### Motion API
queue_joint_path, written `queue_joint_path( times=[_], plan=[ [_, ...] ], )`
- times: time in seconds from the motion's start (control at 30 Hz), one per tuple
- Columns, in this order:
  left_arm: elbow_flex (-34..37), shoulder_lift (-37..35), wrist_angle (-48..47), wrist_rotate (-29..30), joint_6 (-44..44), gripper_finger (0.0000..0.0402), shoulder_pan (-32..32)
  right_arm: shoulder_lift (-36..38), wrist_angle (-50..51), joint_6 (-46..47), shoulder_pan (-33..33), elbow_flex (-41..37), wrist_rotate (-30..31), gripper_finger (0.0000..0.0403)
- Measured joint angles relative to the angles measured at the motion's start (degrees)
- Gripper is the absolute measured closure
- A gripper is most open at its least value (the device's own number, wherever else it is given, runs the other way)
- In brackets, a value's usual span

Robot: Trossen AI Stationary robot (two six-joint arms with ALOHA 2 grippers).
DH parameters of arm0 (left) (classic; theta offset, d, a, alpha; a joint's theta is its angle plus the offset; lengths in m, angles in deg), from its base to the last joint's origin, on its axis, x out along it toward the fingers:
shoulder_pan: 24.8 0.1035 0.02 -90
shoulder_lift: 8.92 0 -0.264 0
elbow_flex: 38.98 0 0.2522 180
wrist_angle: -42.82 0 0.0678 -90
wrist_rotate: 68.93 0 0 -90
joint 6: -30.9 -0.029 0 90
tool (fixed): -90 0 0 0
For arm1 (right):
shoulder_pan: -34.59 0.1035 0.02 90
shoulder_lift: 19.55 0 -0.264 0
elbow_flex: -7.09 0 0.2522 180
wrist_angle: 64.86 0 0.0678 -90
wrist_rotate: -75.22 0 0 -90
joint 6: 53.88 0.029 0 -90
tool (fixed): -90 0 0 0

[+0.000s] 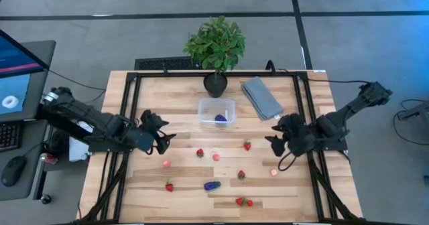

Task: Pick and placing Produce into tupperware
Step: Put the red strawberry into the transparent bin

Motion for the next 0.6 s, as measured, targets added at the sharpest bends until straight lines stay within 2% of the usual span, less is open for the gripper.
queue_joint_path(
  times=[0.27,0.6],
  plan=[
    [0.72,0.00,-0.02,4.40,0.11,0.0107,-2.43,-12.77,-4.62,16.09,-1.79,0.00,-7.59,0.0102],
    [0.72,0.00,-0.95,4.56,-3.43,0.0107,-2.58,-21.55,-20.41,23.39,-6.28,0.00,-12.49,0.0102]
  ],
)
